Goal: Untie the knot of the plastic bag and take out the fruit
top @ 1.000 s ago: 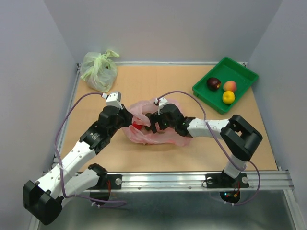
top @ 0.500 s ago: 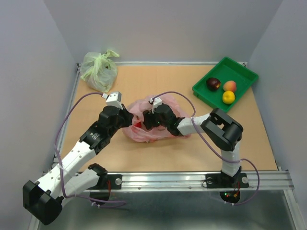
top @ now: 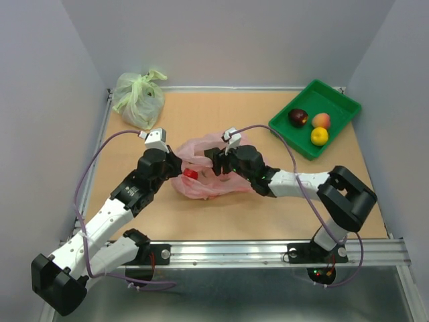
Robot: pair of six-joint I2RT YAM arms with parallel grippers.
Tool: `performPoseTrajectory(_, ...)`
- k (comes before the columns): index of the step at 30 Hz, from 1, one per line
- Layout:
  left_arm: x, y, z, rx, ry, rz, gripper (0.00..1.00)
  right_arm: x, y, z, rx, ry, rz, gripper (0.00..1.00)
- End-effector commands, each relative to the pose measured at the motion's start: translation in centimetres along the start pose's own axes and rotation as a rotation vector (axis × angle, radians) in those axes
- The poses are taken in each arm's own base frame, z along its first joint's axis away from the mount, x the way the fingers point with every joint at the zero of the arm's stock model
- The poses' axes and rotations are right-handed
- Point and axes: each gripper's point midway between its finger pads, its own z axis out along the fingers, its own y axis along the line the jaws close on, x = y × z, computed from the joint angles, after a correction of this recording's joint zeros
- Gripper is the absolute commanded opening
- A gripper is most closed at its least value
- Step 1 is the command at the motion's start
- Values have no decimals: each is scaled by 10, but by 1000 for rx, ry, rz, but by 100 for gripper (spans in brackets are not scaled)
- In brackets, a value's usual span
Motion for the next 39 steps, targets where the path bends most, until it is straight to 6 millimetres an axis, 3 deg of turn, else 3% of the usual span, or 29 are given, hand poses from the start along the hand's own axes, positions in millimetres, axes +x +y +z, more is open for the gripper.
performPoseTrajectory(1, -25, 1, -3, -36, -76, 5, 0, -12, 5, -21, -38, -40, -37, 1)
performPoseTrajectory(4, -30, 3, -2, -60, -93, 12, 0, -6, 3, -34, -32, -15, -30, 0)
performPoseTrajectory(8, -44, 2, -2, -80, -115, 50, 0, -7, -21, -57, 91, -7, -43, 0)
performPoseTrajectory(13, -58, 3, -6, -86, -160, 122, 0, -49, -53, -86, 271, -69, -127, 0)
performPoseTrajectory(17, -65, 4, -11, -79, -189, 169, 0, -88, -99, -107, 507, -140, -160, 1)
performPoseTrajectory(20, -61, 6, -11, -69, -203, 186, 0, -111, -148, -117, 650, -180, -106, 0)
performPoseTrajectory(21, -59, 6, -10, -60, -202, 187, 0, -117, -176, -125, 717, -202, -50, 1)
performPoseTrajectory(25, -51, 5, -10, -30, -196, 190, 0, -143, -239, -134, 850, -259, 43, 0)
performPoseTrajectory(26, -49, 5, -9, -27, -193, 192, 0, -138, -262, -134, 891, -241, 57, 1)
performPoseTrajectory(29, -48, 4, -9, -21, -190, 204, 0, -137, -290, -128, 902, -242, 112, 0)
performPoseTrajectory(32, -49, 2, -10, -3, -193, 209, 0, -113, -337, -122, 962, -188, 187, 1)
performPoseTrajectory(35, -50, 1, -11, 6, -196, 205, 0, -89, -356, -115, 963, -145, 268, 4)
performPoseTrajectory(36, -49, 1, -10, 3, -194, 207, 0, -76, -368, -114, 981, -128, 304, 8)
performPoseTrajectory(38, -51, 2, -12, 4, -200, 204, 0, -61, -375, -112, 985, -91, 331, 16)
performPoseTrajectory(39, -52, 3, -13, 0, -205, 202, 0, -56, -379, -113, 989, -83, 339, 32)
